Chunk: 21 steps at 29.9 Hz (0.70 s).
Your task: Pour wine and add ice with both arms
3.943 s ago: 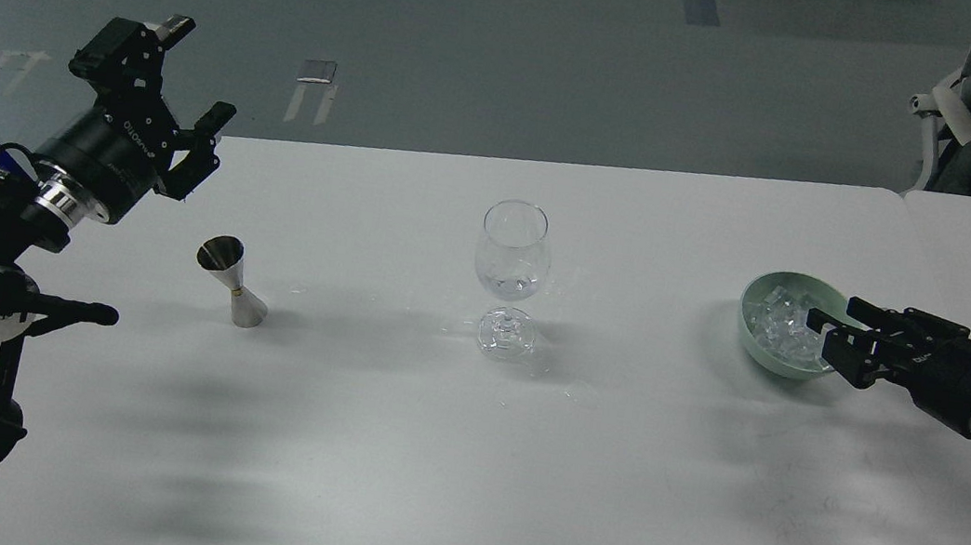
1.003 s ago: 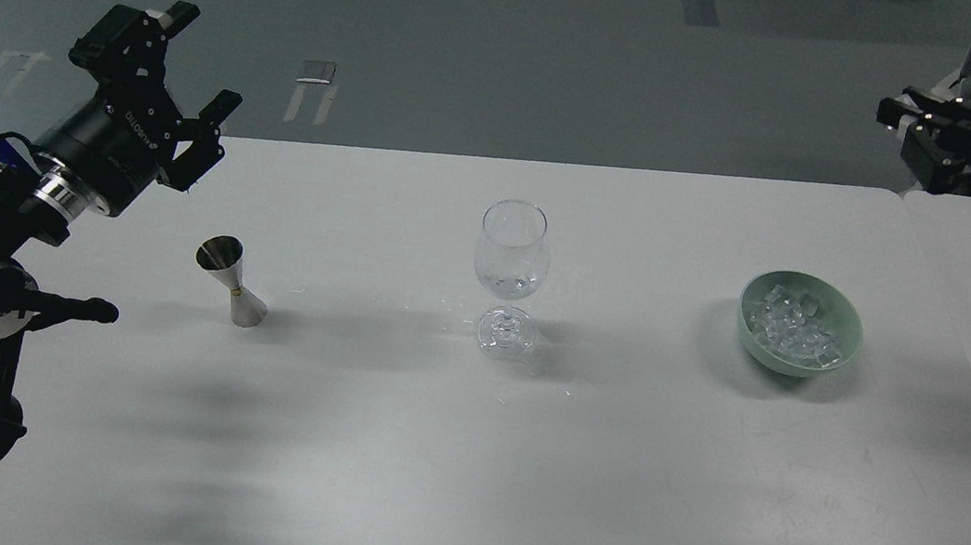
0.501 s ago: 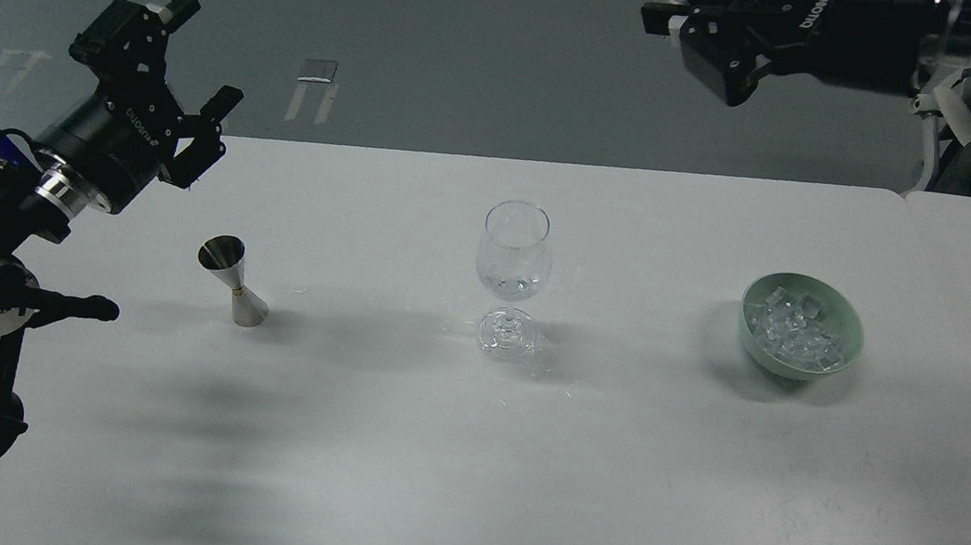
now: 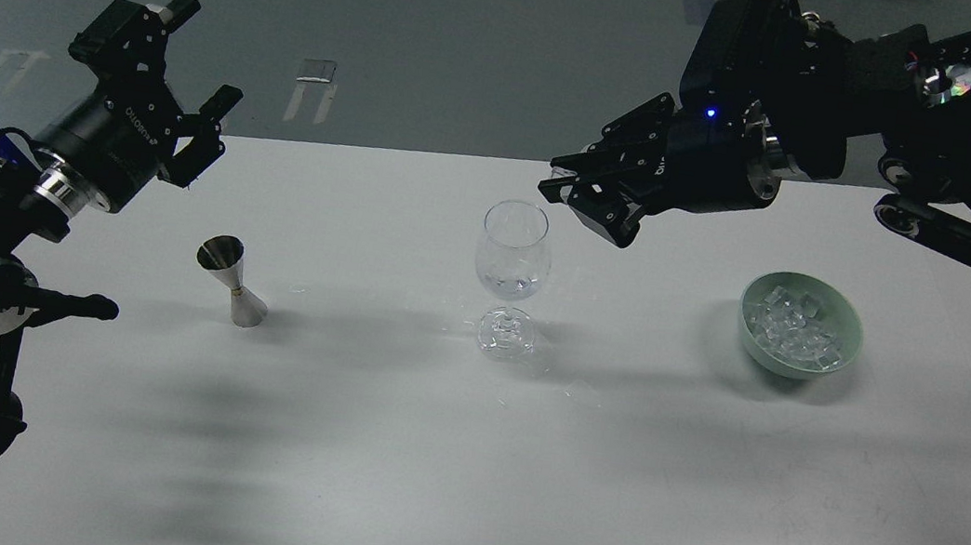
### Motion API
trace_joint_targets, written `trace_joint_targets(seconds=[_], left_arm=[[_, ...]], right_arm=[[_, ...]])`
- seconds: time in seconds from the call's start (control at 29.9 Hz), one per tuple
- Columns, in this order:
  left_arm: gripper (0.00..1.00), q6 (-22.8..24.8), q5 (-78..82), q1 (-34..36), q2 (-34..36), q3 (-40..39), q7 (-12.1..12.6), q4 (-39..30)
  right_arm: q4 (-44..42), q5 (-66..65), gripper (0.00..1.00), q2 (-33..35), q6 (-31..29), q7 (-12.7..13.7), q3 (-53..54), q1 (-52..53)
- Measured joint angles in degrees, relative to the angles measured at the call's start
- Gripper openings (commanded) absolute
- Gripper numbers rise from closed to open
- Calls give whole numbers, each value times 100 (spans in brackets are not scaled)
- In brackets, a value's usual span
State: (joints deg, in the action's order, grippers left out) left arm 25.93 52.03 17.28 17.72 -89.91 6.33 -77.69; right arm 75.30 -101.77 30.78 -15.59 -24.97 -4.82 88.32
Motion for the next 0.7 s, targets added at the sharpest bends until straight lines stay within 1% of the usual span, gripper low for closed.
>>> trace_joint_targets(seconds=[0.37, 0.63, 0.7], left_arm=[[98, 10, -6, 9, 28, 0, -4, 0], [98, 10, -8, 11, 32, 0, -9, 0], [98, 9, -8, 2, 32, -1, -9, 0]], right_arm=[[-738, 30, 0, -720, -6, 0, -323, 101], [-960, 84, 0, -983, -6, -8, -438, 83], [-1003, 113, 2, -1041, -6, -8, -477, 73]])
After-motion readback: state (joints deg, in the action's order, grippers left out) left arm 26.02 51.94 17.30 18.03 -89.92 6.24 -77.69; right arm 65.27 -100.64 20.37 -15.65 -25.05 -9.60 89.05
